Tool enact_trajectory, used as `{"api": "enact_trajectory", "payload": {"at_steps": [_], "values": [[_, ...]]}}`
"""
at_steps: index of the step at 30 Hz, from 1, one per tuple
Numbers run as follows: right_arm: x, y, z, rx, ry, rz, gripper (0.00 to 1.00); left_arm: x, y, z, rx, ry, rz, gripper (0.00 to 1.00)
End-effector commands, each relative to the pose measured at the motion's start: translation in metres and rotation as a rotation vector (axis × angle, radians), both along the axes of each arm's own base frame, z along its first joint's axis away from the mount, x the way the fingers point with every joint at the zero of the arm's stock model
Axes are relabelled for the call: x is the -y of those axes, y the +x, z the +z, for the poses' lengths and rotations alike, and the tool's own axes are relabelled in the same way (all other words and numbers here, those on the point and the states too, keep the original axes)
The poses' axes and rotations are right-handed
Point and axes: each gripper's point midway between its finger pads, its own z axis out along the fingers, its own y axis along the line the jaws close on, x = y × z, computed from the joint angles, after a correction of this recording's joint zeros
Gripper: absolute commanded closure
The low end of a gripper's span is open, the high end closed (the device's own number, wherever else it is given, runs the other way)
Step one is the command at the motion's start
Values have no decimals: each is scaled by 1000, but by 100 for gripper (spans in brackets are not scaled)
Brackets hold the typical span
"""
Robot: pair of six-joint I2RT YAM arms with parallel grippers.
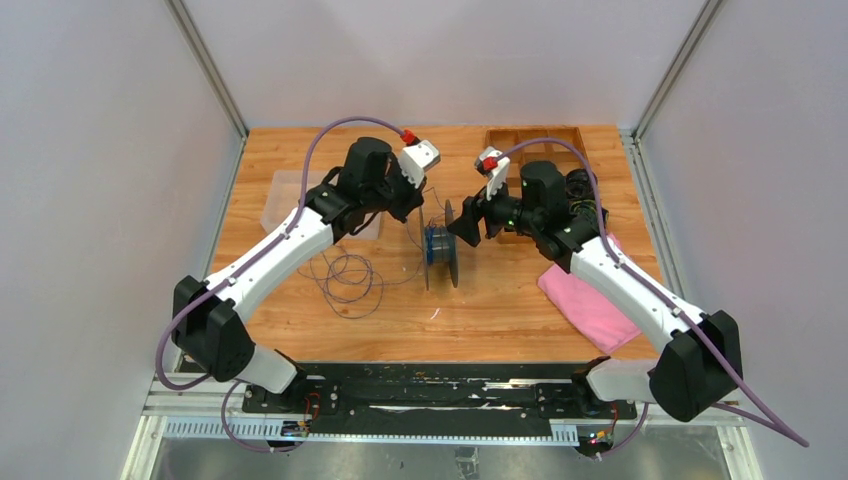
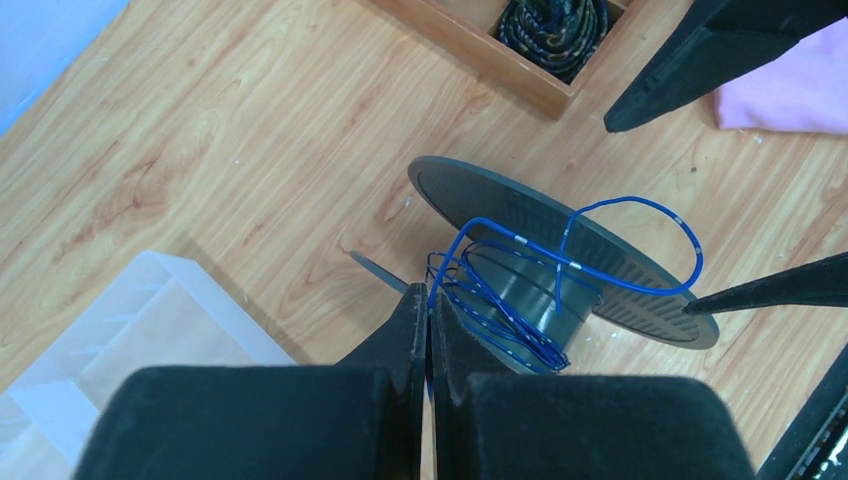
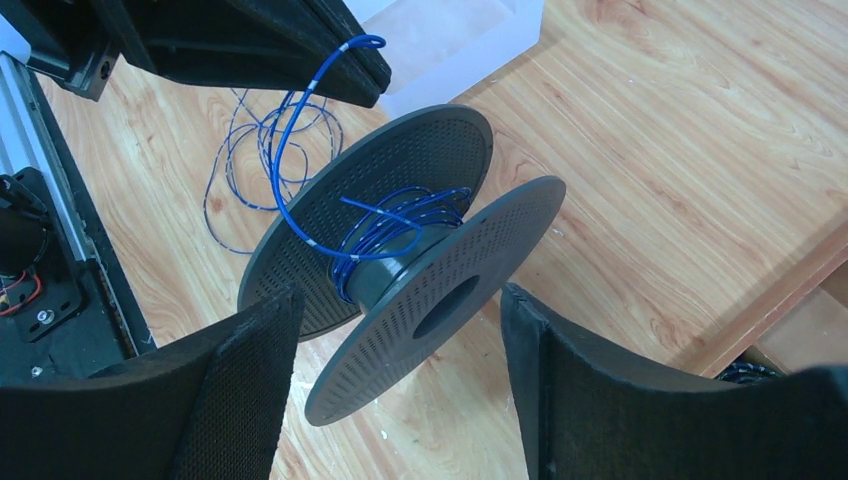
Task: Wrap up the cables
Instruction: Wrap the cable around the cable reel.
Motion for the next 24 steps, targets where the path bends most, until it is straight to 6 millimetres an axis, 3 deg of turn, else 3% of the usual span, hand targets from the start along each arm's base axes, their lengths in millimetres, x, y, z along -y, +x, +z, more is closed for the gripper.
{"api": "enact_trajectory", "payload": {"at_steps": [1,8,14,24], "values": [[4,0,1,11,14,-40,28,2,3,8,44,26,-22,100],[-4,-18,-20,8,-26,27,29,-2,9,14,56,7,34,100],[-4,-19,-35,14,-70,41,44,-2,7,21,66,-13,31,100],[-3,-12,-28,61,-117,56,60,-2,3,34,104,-26,8,100]]}}
